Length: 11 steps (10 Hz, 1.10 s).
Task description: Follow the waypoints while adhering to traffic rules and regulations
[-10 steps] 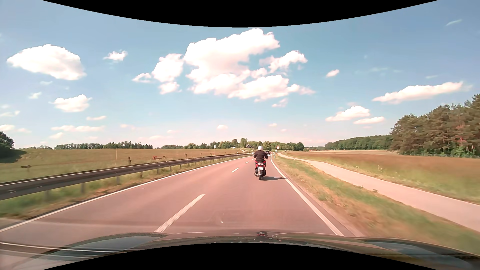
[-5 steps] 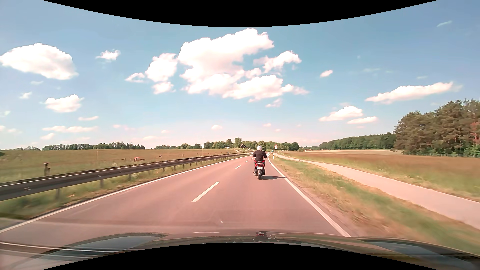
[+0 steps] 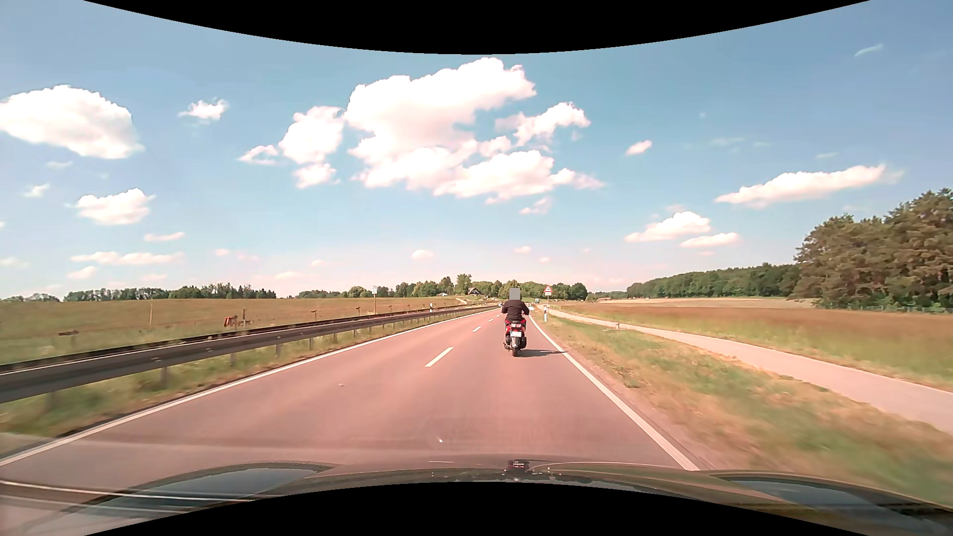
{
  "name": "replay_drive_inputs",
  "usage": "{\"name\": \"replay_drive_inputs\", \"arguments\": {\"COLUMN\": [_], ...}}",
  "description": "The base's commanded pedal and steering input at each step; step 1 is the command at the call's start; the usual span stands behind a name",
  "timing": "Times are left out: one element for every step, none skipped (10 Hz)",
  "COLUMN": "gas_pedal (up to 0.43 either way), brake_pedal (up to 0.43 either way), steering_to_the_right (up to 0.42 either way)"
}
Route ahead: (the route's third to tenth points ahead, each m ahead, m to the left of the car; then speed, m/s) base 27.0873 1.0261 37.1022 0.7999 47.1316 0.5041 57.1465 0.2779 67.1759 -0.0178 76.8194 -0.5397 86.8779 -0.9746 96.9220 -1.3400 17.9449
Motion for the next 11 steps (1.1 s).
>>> {"name": "replay_drive_inputs", "arguments": {"gas_pedal": [0.248, 0.248, 0.248, 0.248, 0.248, 0.248, 0.248, 0.248, 0.248, 0.248, 0.248], "brake_pedal": [0.012, 0.012, 0.012, 0.012, 0.012, 0.012, 0.012, 0.012, 0.012, 0.006, 0.012], "steering_to_the_right": [0.01, 0.009, 0.009, 0.009, 0.008, 0.008, 0.007, 0.008, 0.007, 0.007, 0.007]}}
